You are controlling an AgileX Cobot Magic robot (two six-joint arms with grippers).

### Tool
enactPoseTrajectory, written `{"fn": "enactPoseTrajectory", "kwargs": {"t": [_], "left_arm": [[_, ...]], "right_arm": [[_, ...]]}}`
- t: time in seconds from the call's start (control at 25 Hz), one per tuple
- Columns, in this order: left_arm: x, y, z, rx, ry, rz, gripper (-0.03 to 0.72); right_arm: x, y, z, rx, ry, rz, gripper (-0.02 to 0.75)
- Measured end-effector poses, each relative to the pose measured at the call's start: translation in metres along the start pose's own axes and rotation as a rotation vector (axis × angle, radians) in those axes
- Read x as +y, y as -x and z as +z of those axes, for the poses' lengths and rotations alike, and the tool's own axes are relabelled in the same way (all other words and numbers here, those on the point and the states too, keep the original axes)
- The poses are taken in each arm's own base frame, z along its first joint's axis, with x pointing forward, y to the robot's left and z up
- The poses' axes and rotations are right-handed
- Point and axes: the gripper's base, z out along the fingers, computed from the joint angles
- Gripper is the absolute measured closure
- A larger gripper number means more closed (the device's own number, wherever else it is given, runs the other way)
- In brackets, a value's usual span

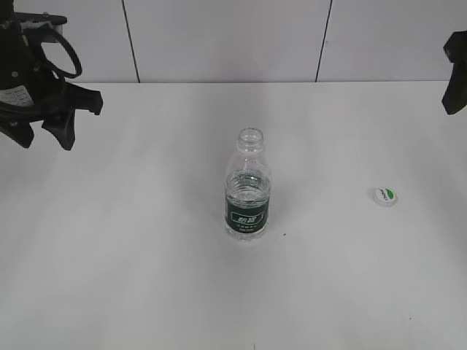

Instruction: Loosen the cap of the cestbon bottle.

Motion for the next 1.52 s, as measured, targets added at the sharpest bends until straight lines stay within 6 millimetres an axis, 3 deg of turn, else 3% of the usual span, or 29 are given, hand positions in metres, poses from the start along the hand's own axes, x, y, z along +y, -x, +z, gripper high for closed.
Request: {"fn": "enactPoseTrajectory", "kwargs": {"t": [0.28, 0.48, 0.64, 0.8, 1.2, 1.4, 1.52], "left_arm": [[0.000, -0.009, -0.011, 0.144, -0.007, 0.015, 0.386], [-0.006, -0.012, -0.016, 0.160, -0.069, 0.014, 0.428], [-0.010, -0.024, -0.039, 0.113, -0.100, 0.042, 0.442], [-0.003, -0.051, -0.063, 0.072, -0.119, 0.057, 0.445], [0.041, -0.146, -0.126, -0.147, -0.179, 0.030, 0.445], [0.069, -0.204, -0.150, -0.335, -0.202, 0.009, 0.445], [0.078, -0.228, -0.156, -0.418, -0.218, -0.003, 0.445]], "right_arm": [[0.001, 0.002, -0.010, -0.019, -0.002, -0.003, 0.253], [0.002, -0.010, -0.023, -0.042, -0.002, -0.005, 0.253], [0.005, -0.043, -0.033, -0.041, -0.004, -0.005, 0.253], [0.009, -0.080, -0.049, -0.080, -0.006, -0.008, 0.253], [0.019, -0.179, -0.103, -0.350, -0.025, -0.028, 0.253], [0.024, -0.231, -0.126, -0.538, -0.025, 0.002, 0.253], [0.026, -0.262, -0.134, -0.654, -0.025, 0.009, 0.253]]}}
